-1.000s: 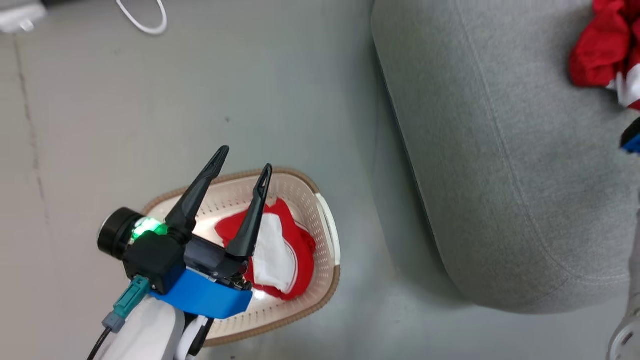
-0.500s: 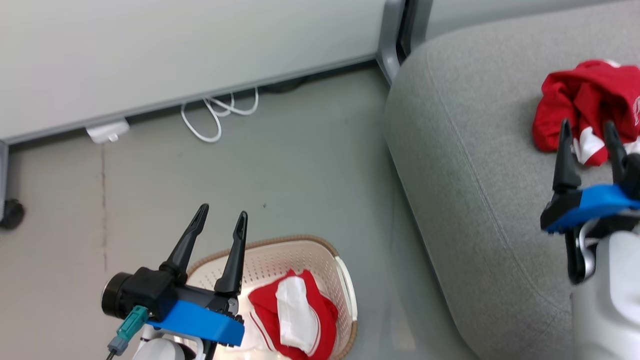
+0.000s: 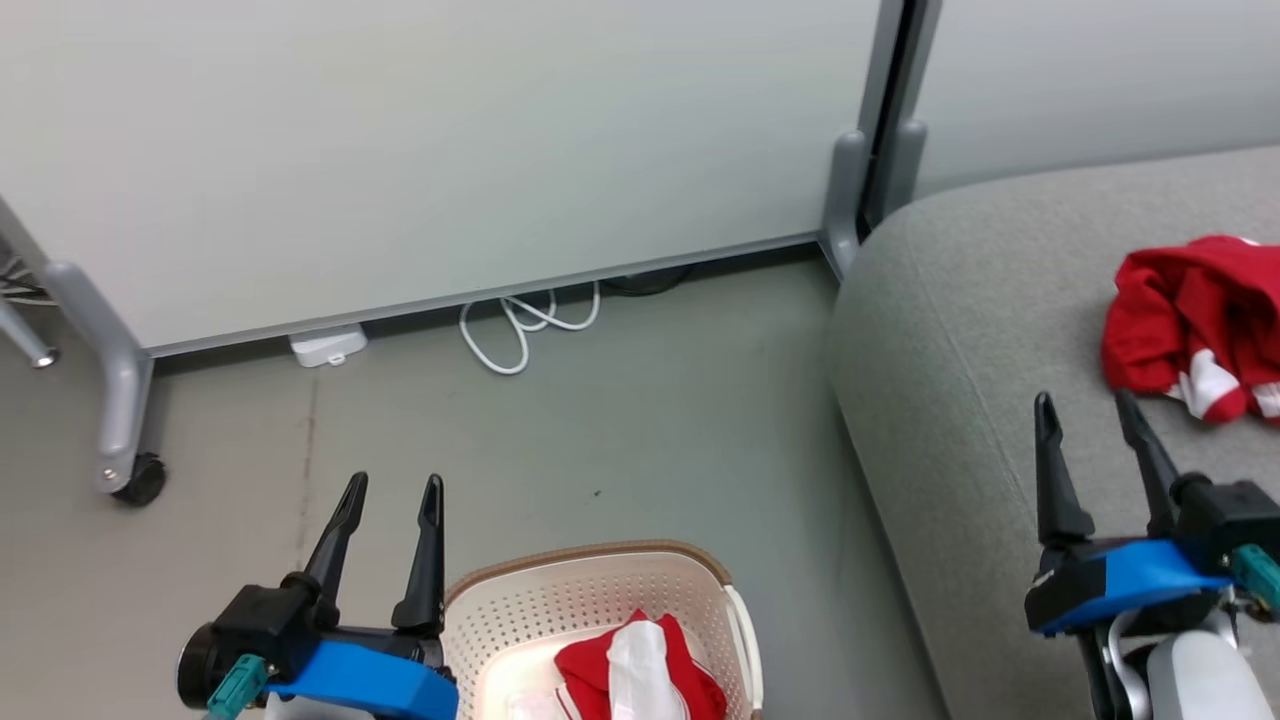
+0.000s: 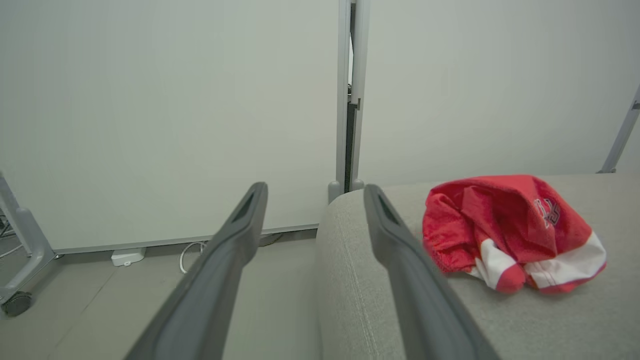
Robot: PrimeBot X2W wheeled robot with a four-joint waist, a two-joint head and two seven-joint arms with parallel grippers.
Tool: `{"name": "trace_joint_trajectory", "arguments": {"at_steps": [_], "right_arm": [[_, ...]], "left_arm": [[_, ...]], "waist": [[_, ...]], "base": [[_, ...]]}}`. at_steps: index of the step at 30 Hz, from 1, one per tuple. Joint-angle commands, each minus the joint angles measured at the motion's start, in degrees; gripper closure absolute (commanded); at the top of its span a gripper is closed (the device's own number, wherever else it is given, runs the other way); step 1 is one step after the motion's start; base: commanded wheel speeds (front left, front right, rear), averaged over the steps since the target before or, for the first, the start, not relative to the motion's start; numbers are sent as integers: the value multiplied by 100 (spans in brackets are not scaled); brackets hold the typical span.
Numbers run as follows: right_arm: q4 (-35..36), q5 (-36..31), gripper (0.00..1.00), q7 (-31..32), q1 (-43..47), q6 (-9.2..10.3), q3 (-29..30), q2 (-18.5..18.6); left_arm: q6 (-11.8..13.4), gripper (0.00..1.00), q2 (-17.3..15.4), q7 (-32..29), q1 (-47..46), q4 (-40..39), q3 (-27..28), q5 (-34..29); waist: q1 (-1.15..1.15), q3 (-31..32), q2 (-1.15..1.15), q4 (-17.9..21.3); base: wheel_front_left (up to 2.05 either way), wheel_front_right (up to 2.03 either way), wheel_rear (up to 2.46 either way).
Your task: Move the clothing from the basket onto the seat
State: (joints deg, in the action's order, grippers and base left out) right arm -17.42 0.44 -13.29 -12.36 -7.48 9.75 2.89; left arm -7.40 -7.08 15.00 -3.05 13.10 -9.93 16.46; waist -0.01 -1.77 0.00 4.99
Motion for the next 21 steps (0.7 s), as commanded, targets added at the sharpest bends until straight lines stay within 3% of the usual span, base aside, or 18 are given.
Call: {"name": "trace_joint_trajectory", "arguments": {"at_steps": [1,10,21], "right_arm": [[98,114,0,51,194,-3,-51,3],[467,497,0,201,890,-3,-235,2],[468,707,0,198,1079,-3,-382,1]], "left_arm": [[-9,0,17,28,60,47,63,-20],[-9,0,78,28,257,263,364,-7],[-9,0,-9,29,236,494,479,-10]], "waist": [[1,106,0,-157],[1,243,0,-660],[1,303,0,-887]], "base": [[0,0,0],[0,0,0],[0,0,0]]}}
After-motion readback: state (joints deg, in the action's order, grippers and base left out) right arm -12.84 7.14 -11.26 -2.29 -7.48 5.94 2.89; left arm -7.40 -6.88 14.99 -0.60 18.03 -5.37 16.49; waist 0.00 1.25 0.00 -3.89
